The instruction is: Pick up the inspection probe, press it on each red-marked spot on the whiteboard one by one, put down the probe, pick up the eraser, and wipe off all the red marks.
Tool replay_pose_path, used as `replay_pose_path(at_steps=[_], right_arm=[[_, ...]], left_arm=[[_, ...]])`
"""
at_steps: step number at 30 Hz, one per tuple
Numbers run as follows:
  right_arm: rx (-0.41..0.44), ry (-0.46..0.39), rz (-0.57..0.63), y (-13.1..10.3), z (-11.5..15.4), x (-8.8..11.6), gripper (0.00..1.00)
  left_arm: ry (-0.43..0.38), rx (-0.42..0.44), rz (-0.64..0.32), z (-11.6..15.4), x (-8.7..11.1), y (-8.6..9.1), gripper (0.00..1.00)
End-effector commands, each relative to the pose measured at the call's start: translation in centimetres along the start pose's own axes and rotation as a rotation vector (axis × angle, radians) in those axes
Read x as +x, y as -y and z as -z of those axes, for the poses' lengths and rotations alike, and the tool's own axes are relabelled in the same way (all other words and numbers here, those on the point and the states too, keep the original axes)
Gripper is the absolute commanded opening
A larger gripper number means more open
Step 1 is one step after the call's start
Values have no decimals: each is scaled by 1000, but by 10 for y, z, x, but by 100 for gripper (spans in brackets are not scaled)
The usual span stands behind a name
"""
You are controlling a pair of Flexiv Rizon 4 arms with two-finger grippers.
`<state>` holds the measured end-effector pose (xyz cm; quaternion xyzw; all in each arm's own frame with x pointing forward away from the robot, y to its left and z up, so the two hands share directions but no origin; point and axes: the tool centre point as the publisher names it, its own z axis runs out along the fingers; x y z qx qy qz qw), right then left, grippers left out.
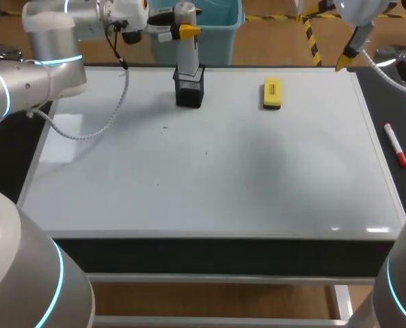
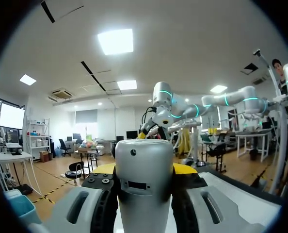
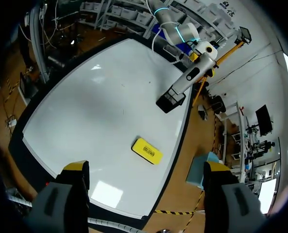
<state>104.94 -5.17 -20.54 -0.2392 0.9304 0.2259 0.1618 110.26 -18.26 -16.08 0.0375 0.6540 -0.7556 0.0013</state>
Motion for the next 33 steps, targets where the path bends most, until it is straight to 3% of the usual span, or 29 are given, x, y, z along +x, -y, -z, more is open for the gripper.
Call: replay_pose_path(at_steps=[1, 33], right_arm=[[2, -3, 2, 1, 0, -1, 100], [2, -3, 2, 1, 0, -1, 100]], left_arm=[[-9, 6, 5, -1, -7, -8, 0], [32, -2, 59, 3, -23, -74, 0]])
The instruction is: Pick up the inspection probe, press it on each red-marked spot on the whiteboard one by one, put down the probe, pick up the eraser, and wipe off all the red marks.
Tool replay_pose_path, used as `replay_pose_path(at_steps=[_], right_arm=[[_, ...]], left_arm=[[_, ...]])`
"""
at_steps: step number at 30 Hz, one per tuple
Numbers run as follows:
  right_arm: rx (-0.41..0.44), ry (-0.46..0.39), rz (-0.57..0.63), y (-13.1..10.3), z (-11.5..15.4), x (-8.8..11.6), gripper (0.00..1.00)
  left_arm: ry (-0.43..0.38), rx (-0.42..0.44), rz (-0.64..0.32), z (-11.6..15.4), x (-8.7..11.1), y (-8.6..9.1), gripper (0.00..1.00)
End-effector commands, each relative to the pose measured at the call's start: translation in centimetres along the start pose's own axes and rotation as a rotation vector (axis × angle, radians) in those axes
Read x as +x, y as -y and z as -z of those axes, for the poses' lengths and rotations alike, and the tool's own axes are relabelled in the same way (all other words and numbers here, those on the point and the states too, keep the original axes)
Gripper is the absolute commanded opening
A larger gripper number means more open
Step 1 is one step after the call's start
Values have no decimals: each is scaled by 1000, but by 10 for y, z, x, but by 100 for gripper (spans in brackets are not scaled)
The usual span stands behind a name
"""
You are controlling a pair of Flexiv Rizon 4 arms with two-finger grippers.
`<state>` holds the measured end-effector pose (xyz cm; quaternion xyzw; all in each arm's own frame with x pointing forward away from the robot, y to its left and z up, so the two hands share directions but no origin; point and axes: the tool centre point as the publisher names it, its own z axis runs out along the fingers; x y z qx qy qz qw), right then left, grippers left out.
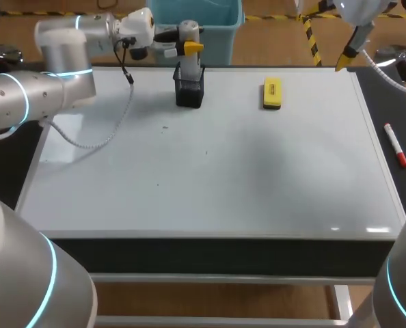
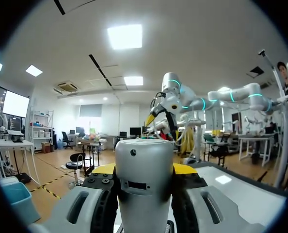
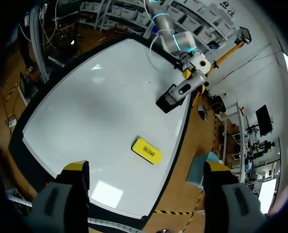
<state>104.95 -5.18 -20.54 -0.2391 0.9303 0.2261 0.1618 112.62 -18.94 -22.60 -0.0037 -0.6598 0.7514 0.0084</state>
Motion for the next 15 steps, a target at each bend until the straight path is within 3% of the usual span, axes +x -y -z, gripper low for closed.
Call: replay_pose_path(at_steps=[1, 15], right_arm=[[2, -3, 2, 0, 0, -1, 100], [2, -3, 2, 0, 0, -1, 100]], left_arm=[[-7, 11, 1, -1, -3, -10, 0], [-13, 17, 12, 3, -8, -27, 0]])
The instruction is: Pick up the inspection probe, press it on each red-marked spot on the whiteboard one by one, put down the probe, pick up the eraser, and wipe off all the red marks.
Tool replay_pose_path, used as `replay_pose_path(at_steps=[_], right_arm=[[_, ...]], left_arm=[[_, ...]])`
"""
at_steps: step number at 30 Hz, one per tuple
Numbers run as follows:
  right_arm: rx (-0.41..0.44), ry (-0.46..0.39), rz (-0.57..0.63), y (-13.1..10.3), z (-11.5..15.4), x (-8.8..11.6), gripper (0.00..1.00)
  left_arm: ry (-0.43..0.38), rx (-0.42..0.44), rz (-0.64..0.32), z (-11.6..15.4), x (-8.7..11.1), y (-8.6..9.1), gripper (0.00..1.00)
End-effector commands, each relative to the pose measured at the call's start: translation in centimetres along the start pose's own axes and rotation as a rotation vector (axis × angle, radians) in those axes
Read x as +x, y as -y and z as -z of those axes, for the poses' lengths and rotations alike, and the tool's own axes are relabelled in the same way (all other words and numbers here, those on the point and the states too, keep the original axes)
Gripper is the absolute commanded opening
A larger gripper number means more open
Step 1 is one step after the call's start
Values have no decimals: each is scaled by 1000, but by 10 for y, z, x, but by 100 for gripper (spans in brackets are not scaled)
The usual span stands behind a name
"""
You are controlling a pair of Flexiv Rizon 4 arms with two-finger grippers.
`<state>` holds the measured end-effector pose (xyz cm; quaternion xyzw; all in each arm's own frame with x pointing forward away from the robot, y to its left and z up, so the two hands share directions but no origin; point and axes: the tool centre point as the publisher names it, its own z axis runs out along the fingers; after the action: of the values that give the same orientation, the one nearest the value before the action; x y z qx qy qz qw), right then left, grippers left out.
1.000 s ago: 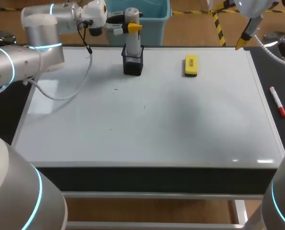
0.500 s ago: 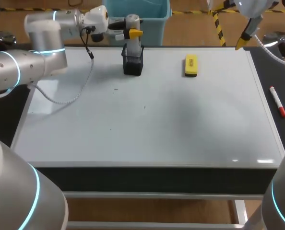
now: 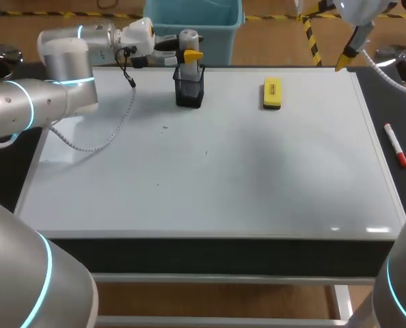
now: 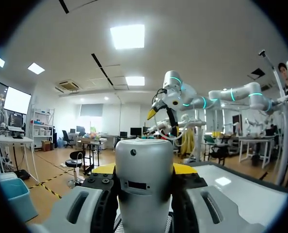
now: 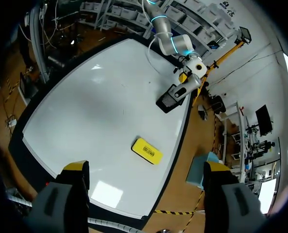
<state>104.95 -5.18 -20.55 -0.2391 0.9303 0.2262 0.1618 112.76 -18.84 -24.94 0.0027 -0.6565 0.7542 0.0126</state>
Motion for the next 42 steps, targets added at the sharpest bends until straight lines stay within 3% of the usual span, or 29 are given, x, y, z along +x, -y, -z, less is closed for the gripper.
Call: replay_pose_path(at_steps=[1, 23, 24, 25, 26, 35, 42], right_arm=[[3, -4, 2, 0, 0, -1, 100], [3, -4, 2, 0, 0, -1, 100], [3, -4, 2, 0, 0, -1, 100], [3, -4, 2, 0, 0, -1, 100], [3, -4, 2, 0, 0, -1, 100], [3, -4, 2, 0, 0, -1, 100], [3, -4, 2, 0, 0, -1, 100]], left_arm=[[-18, 9, -2, -1, -7, -5, 0], [-43, 1, -9, 4, -5, -15, 0], [-43, 2, -9, 4, -5, -14, 27], [-43, 2, -10, 5, -4, -13, 47], [-42, 4, -13, 6, -4, -11, 100], [-9, -3, -28, 14, 1, 7, 100], [47, -152, -121, 22, 9, 38, 100]])
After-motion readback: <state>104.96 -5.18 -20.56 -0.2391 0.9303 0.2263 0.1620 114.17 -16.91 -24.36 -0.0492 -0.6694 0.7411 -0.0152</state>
